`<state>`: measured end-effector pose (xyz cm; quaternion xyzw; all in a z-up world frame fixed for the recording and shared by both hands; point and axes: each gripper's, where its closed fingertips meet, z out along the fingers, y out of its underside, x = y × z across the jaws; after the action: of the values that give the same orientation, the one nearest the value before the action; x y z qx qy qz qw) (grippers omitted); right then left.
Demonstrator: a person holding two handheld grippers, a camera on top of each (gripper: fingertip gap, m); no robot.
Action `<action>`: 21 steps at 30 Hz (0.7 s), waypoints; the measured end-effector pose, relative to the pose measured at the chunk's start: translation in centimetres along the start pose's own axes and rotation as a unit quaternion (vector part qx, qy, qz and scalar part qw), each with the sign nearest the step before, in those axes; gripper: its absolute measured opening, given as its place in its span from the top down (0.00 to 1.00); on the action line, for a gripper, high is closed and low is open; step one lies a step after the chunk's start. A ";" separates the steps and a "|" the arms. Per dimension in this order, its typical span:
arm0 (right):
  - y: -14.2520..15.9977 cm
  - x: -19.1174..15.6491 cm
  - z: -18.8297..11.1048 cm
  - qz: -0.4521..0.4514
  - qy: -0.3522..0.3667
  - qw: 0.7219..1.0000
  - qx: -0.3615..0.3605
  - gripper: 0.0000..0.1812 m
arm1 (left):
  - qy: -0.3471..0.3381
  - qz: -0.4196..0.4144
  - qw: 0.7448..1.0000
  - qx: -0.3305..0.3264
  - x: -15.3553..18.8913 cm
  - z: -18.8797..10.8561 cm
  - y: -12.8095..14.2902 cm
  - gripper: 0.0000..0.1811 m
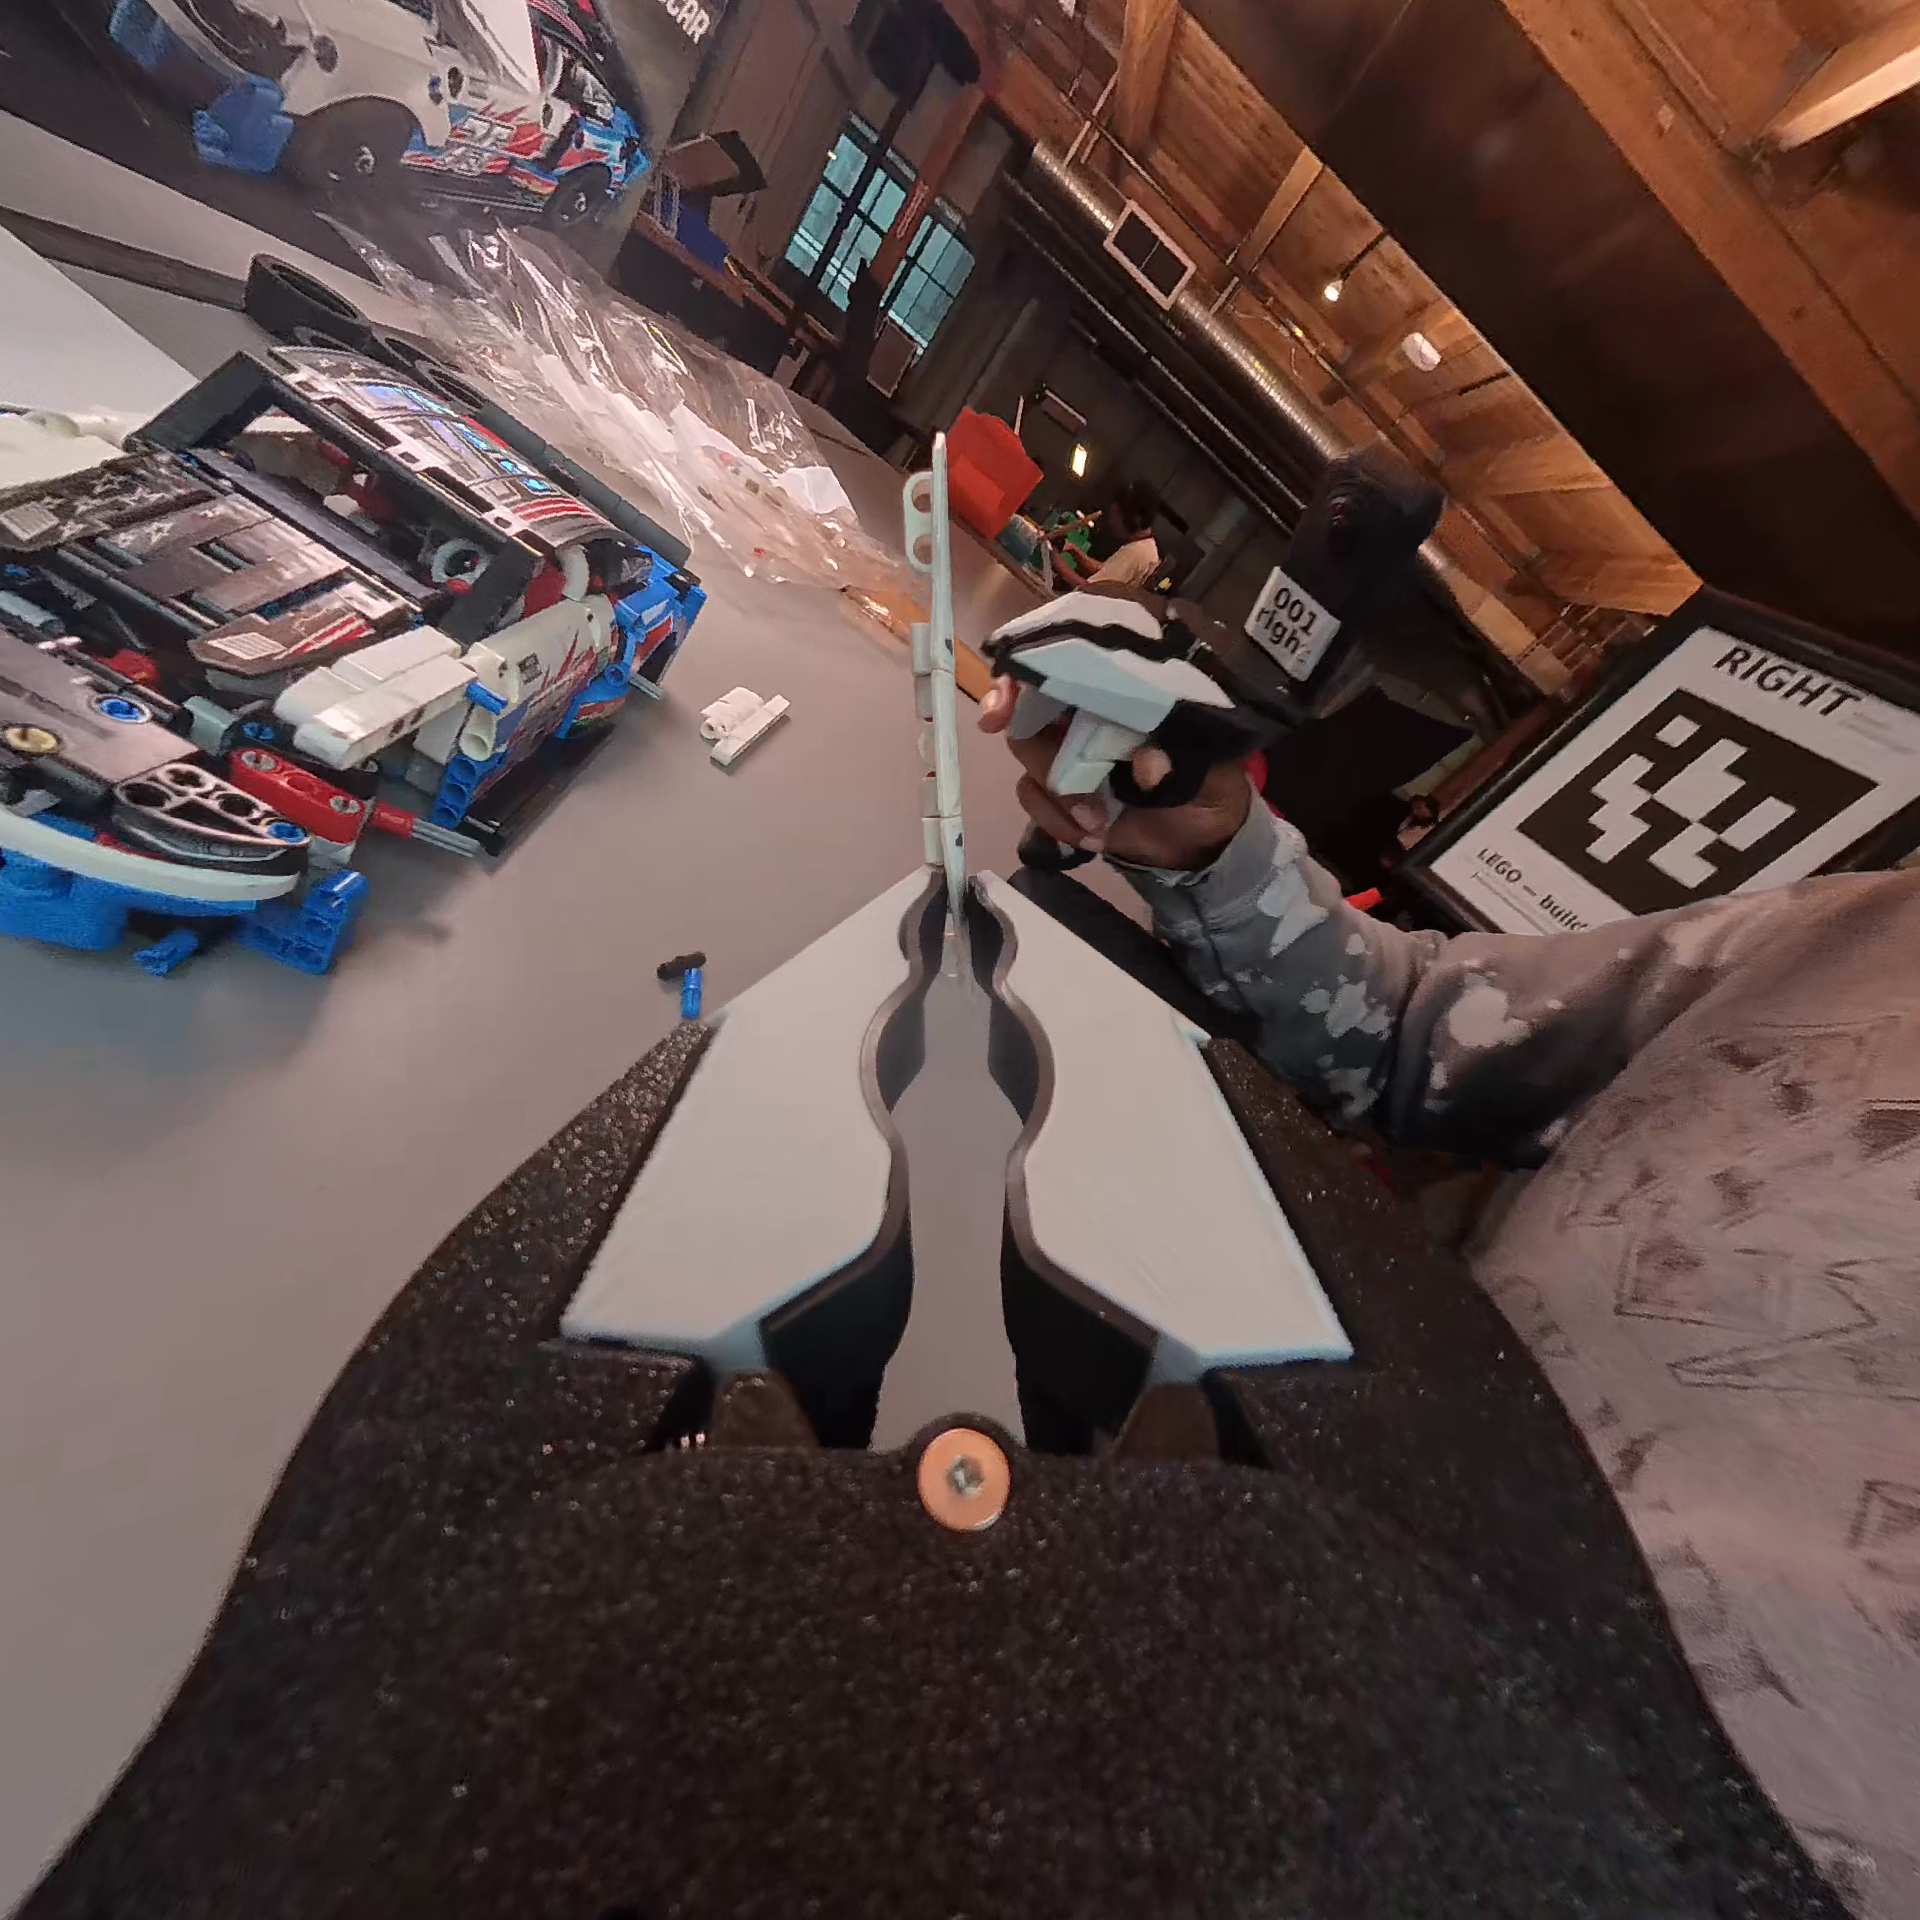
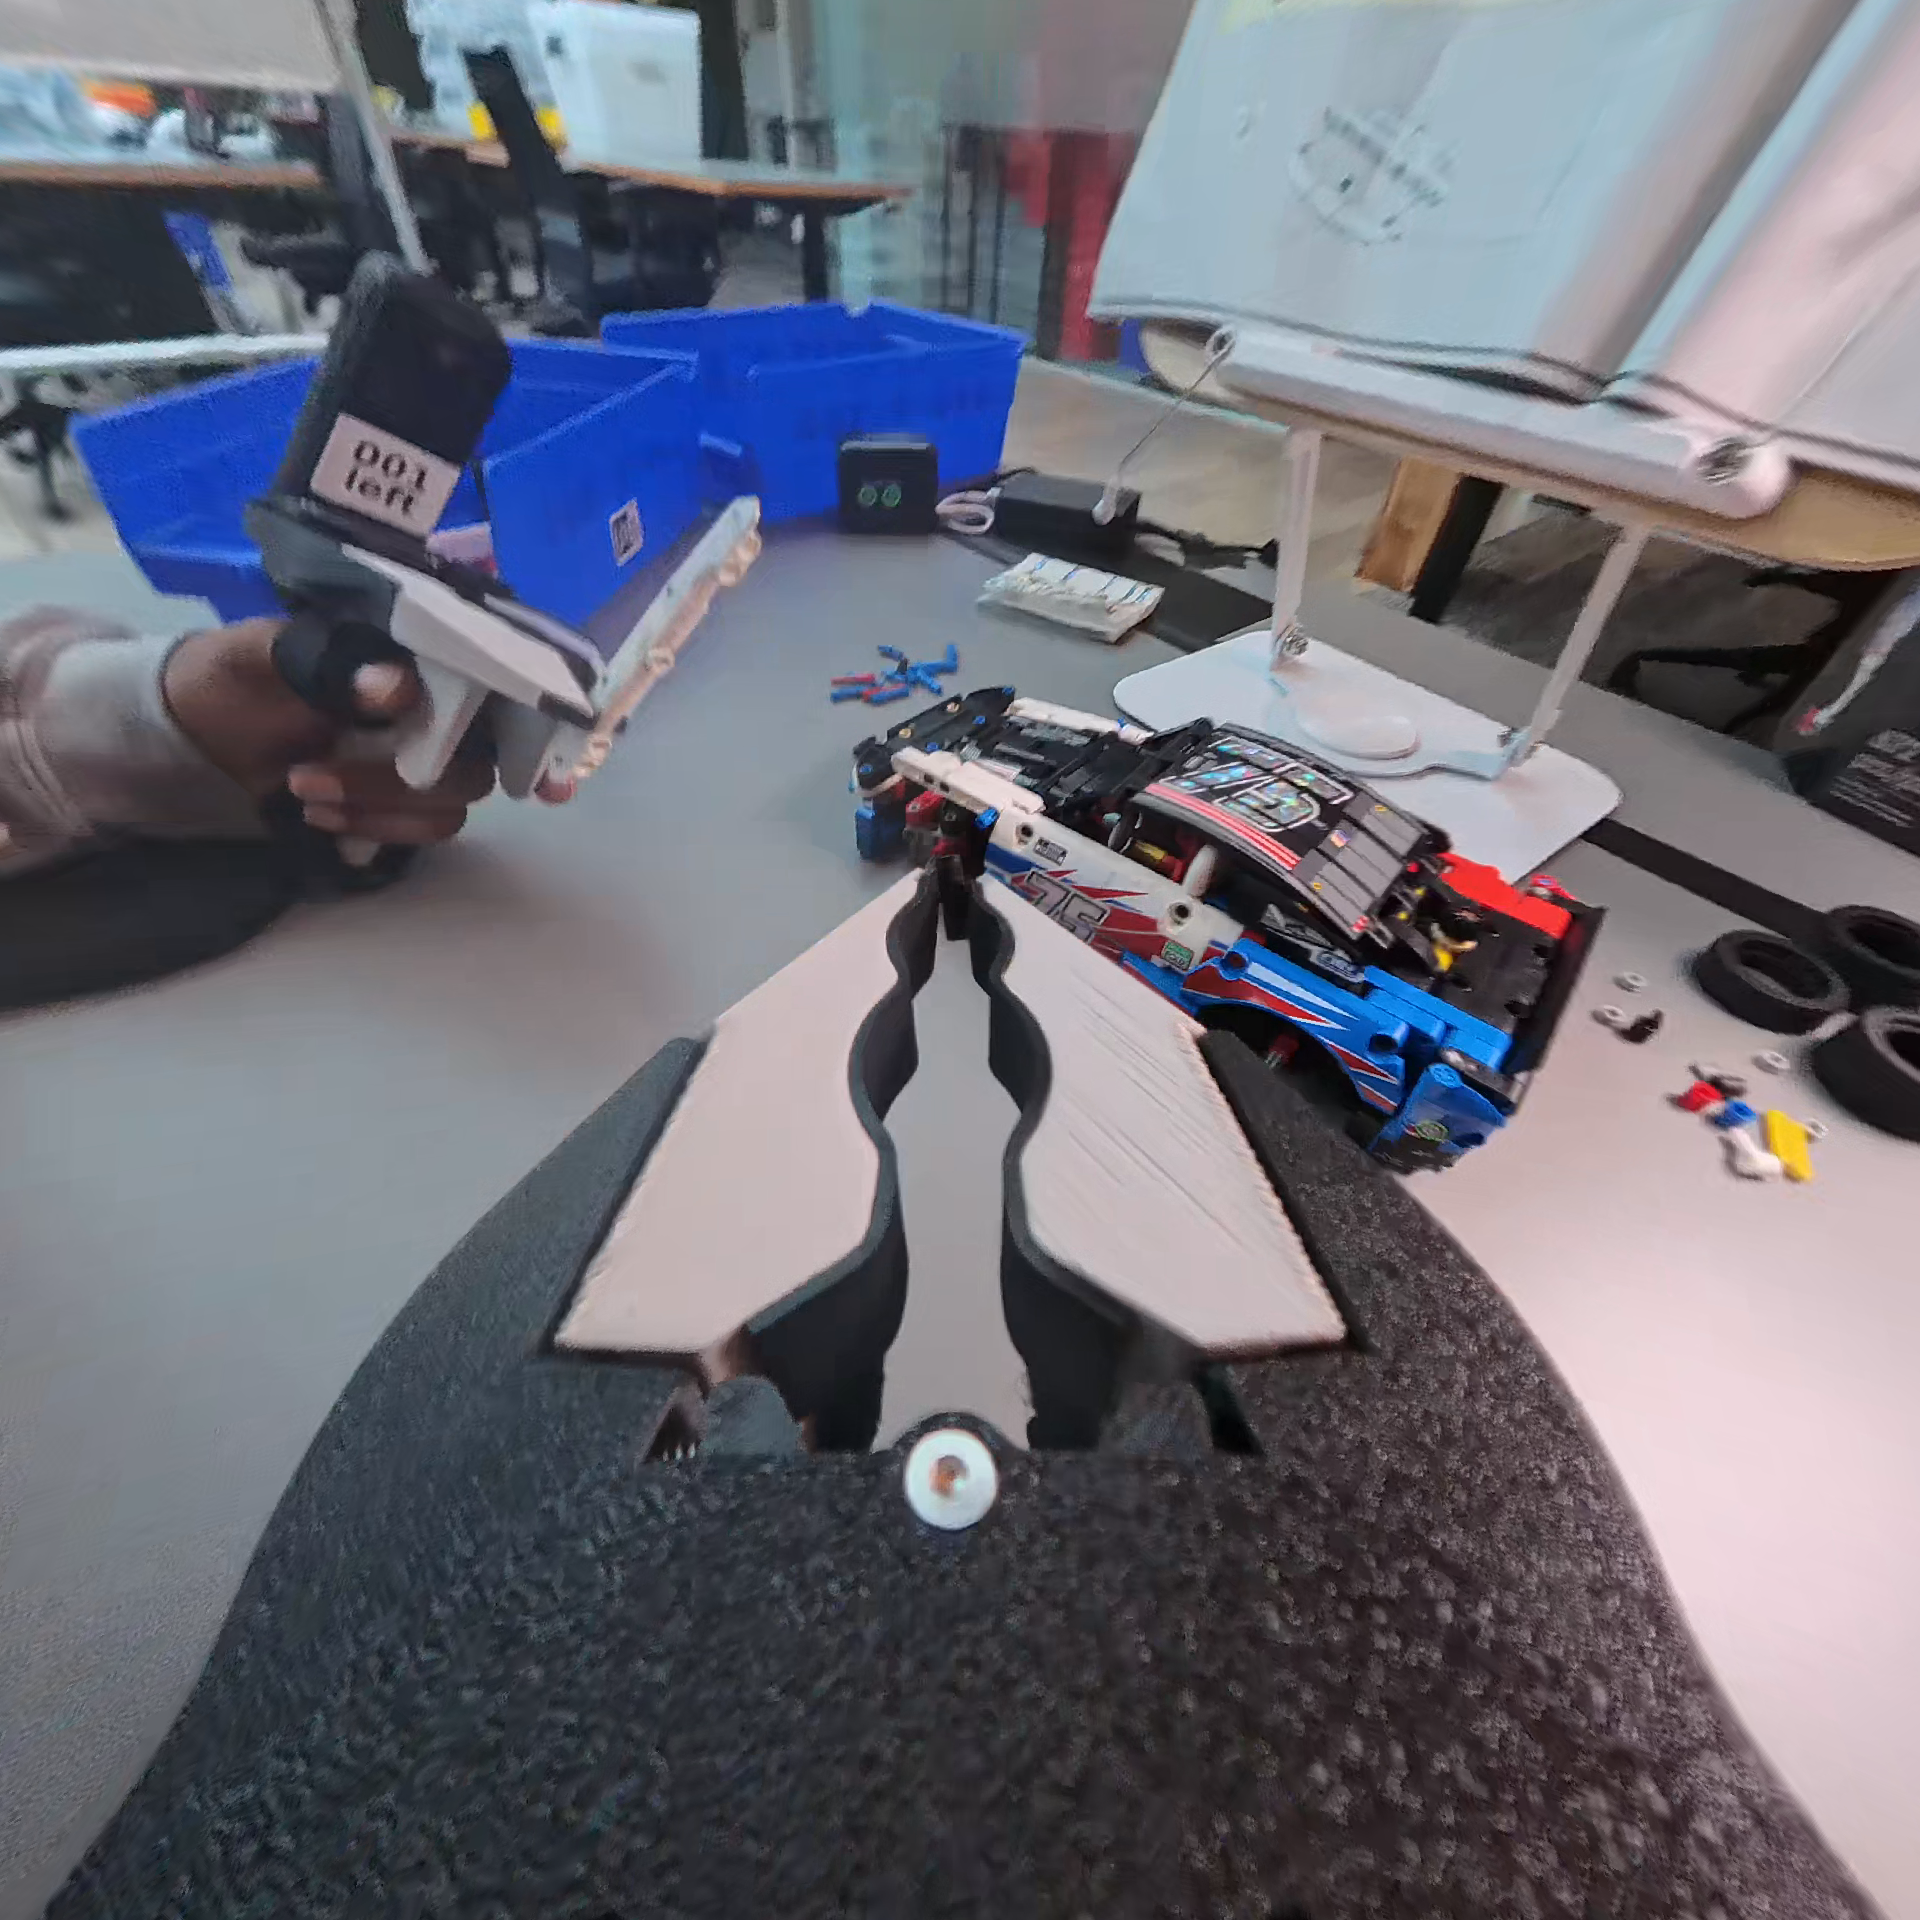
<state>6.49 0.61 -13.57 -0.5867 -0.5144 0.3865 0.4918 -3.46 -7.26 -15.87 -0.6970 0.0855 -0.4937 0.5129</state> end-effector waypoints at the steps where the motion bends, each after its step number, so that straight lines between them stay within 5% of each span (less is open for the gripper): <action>1: 0.8 0.1 1.1 -0.014 -0.028 0.999 -0.026 0.98 | 0.004 -0.017 1.000 0.007 -0.2 -0.2 -0.2 0.99; 9: 7.2 -2.0 9.0 -0.018 -0.179 0.966 -0.185 0.98 | 0.020 -0.074 0.996 0.042 -0.7 -0.8 -0.8 1.00; 21: 9.8 -3.8 9.7 -0.081 -0.181 0.939 -0.281 0.97 | -0.082 0.017 0.996 -0.010 -1.9 -0.2 0.1 0.99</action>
<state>-1.31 -1.27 -25.49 -0.5777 -0.7282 0.2847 0.2346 -4.52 -6.21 -17.07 -0.7387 0.0594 -0.4251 0.5197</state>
